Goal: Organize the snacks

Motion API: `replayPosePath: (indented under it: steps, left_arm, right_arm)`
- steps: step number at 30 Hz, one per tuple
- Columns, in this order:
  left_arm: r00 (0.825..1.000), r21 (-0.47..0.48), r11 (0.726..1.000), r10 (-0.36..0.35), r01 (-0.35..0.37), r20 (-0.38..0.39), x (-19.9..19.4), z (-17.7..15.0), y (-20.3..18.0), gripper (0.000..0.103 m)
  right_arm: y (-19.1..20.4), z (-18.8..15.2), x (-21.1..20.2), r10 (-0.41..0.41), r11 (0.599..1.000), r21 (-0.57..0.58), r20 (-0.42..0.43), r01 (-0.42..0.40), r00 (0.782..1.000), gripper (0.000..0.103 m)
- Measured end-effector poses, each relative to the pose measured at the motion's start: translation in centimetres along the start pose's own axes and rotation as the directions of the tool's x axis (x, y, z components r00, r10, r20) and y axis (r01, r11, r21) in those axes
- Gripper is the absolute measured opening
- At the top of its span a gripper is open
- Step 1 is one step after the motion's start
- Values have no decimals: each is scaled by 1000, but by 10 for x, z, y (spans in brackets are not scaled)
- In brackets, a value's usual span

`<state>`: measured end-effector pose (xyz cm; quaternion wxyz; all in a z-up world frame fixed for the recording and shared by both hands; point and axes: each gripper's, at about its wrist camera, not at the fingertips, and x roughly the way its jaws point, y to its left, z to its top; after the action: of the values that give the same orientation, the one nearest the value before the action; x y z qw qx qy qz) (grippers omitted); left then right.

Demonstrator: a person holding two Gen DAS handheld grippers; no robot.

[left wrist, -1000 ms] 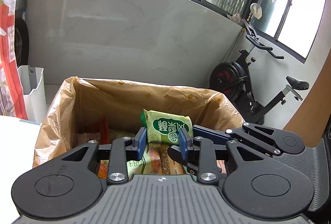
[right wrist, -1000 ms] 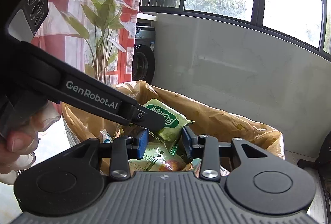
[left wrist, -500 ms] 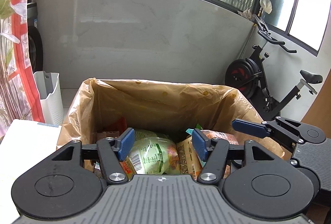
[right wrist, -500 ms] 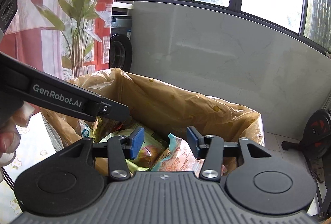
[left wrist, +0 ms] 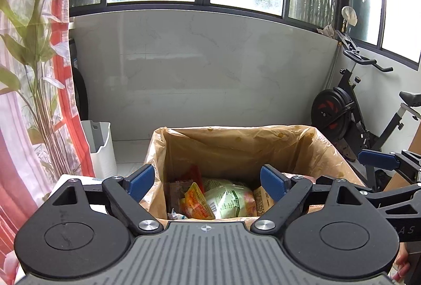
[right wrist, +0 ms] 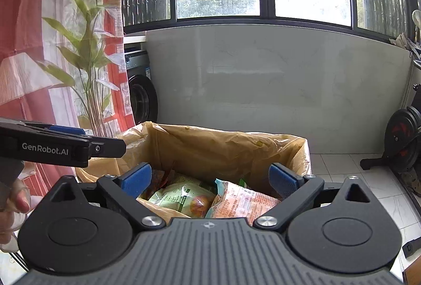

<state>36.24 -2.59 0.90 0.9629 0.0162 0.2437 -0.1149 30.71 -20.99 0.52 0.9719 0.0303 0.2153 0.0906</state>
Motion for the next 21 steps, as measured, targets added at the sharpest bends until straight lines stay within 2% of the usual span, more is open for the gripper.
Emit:
replayPosePath:
  steps: [4,6,12,21]
  left_arm:
    - [999,10,999,46,-46,21,-24,-1,2,92]
    - [996,15,996,91,-91,23,-40,-1,0,92]
    - [983,24,985,166,-169,74,-86,-6,-7,97]
    - [983,-10,985,171,-171,72,-120,-14,2,96]
  right_arm:
    - [6,2,-24,-19,999,41,42,18,999,103]
    - [8,2,-34,-22,998,59,50,19,999,103]
    - [13,4,-74,4,990,141,82,-15,997,103]
    - [22,-3,-100,-42,989,147,58,33,997,103]
